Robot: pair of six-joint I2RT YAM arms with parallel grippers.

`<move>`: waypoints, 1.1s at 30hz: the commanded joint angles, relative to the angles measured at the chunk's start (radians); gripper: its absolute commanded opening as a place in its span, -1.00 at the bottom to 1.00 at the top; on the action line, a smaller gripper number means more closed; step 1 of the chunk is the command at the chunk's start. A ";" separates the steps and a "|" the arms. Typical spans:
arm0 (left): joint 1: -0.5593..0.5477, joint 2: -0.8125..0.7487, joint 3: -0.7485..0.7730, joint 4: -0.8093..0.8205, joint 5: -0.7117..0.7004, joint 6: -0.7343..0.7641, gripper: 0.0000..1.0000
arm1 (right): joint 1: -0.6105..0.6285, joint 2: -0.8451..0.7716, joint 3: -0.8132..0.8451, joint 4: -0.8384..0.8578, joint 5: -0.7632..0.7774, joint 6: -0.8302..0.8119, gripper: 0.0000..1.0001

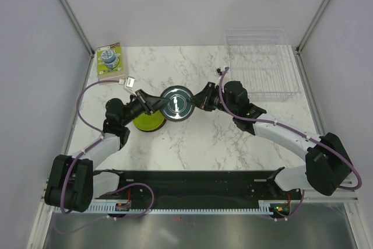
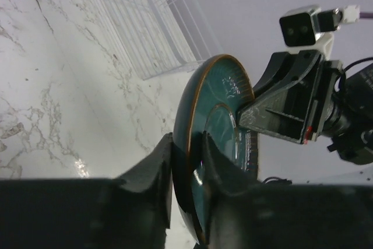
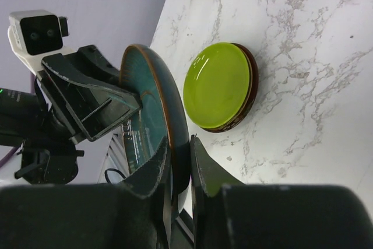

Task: Unload the plates from the dish rack

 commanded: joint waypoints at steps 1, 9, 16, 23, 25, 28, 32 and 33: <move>-0.003 -0.005 -0.007 -0.022 -0.026 0.021 -0.84 | 0.003 -0.014 0.030 0.115 0.012 0.014 -1.00; 0.003 -0.074 0.047 -0.298 -0.165 0.148 -0.96 | -0.002 -0.008 0.068 0.027 0.076 -0.049 -0.34; 0.073 -0.117 0.107 -0.537 -0.293 0.251 -0.95 | -0.072 -0.070 0.044 -0.086 0.141 -0.114 0.30; 0.182 -0.063 0.098 -0.545 -0.262 0.263 -0.95 | -0.137 -0.123 -0.031 -0.114 0.123 -0.137 0.31; 0.218 -0.054 0.090 -0.547 -0.273 0.263 -0.95 | -0.145 -0.119 -0.042 -0.114 0.116 -0.138 0.30; 0.247 -0.045 0.076 -0.545 -0.282 0.260 -0.96 | -0.152 -0.108 -0.056 -0.112 0.100 -0.141 0.30; 0.267 -0.028 0.050 -0.525 -0.293 0.253 -0.96 | -0.154 -0.080 -0.060 -0.103 0.069 -0.152 0.30; 0.273 -0.030 0.042 -0.512 -0.291 0.248 -0.96 | -0.154 -0.076 -0.060 -0.102 0.058 -0.155 0.30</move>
